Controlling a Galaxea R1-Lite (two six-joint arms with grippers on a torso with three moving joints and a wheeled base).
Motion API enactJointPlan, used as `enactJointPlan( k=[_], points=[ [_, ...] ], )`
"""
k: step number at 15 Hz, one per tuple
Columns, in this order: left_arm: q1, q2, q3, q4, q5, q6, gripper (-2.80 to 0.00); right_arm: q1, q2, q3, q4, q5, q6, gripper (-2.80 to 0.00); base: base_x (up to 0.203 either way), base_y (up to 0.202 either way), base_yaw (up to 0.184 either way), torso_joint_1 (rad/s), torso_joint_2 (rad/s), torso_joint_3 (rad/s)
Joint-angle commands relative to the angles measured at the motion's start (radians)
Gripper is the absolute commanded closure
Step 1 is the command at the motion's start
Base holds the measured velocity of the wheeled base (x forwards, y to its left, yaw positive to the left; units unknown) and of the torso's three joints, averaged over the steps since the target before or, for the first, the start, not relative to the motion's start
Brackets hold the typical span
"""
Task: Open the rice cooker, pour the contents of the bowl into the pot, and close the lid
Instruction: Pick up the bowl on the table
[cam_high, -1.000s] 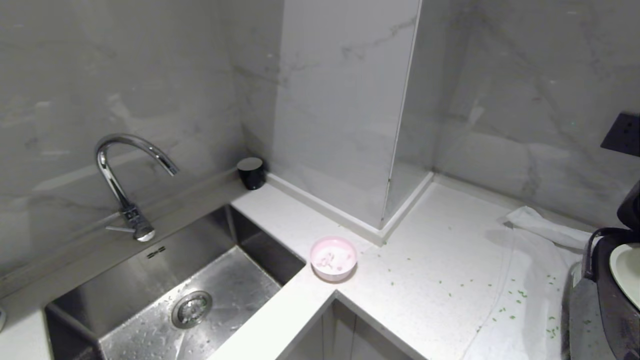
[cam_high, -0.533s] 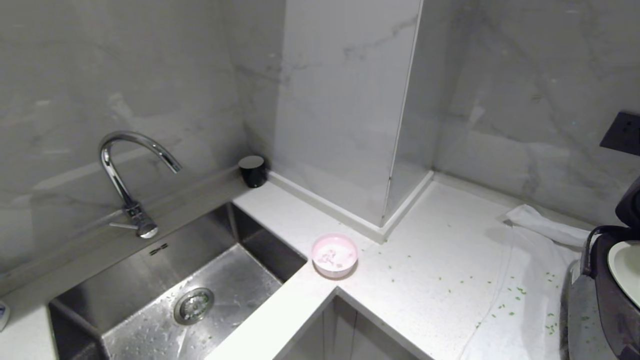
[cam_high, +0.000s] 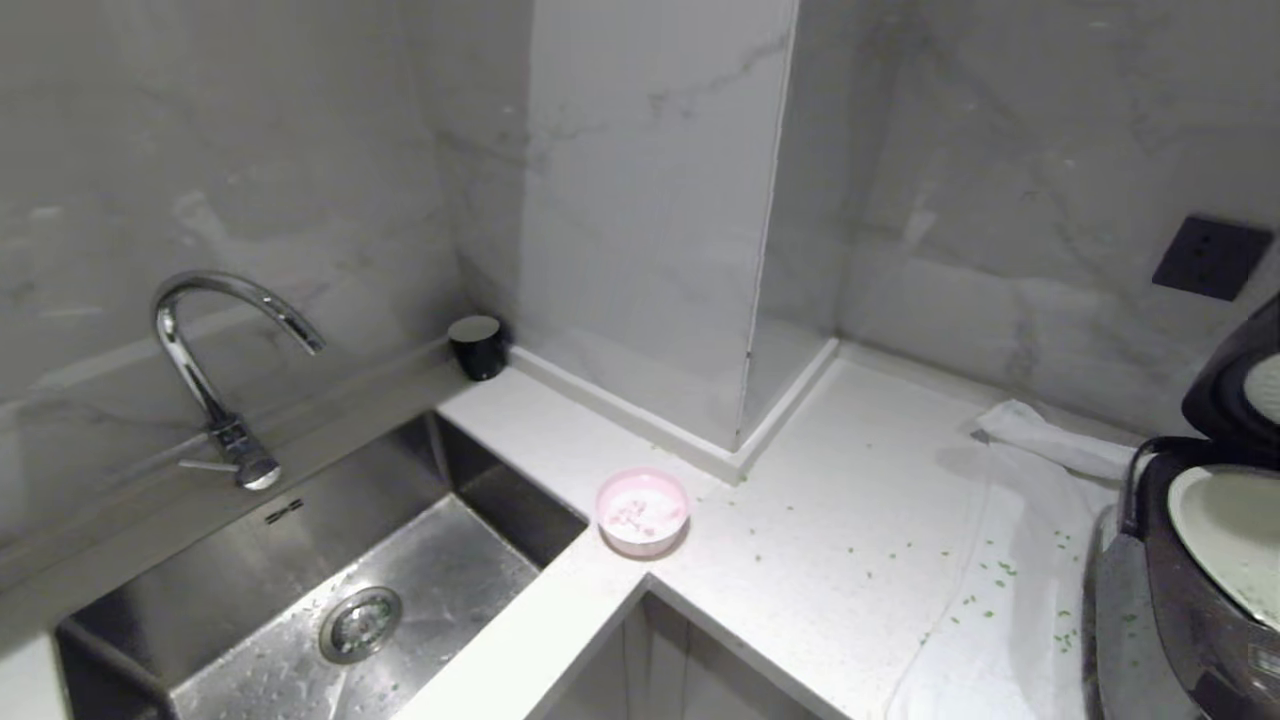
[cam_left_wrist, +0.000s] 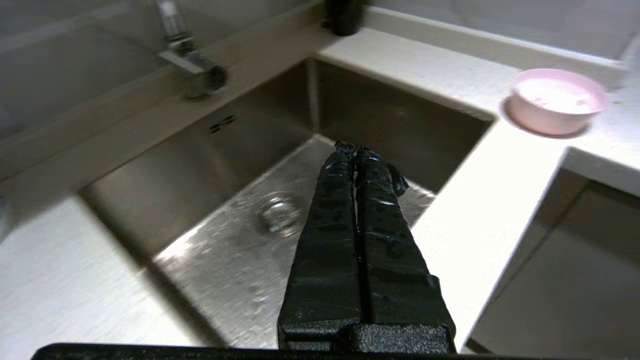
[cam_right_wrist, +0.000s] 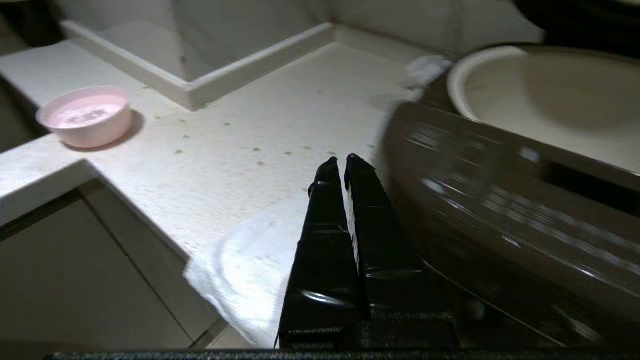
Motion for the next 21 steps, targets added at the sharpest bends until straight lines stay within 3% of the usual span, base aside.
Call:
enactJointPlan(
  k=[1, 12, 21],
  points=[
    [0.001, 0.000, 0.000, 0.000, 0.000, 0.001, 0.00, 0.001, 0.001, 0.000, 0.000, 0.000, 0.000, 0.00, -0.001, 0.008, -0.163, -0.003, 0.00, -0.001],
    [0.001, -0.001, 0.000, 0.000, 0.003, -0.005, 0.00, 0.000, 0.001, 0.000, 0.000, 0.000, 0.003, 0.00, 0.002, 0.008, -0.168, 0.002, 0.00, 0.002],
    [0.001, -0.001, 0.000, 0.000, -0.005, -0.002, 0.00, 0.001, 0.001, 0.000, 0.000, 0.000, 0.001, 0.00, 0.000, 0.000, -0.009, 0.001, 0.00, 0.001]
  ],
)
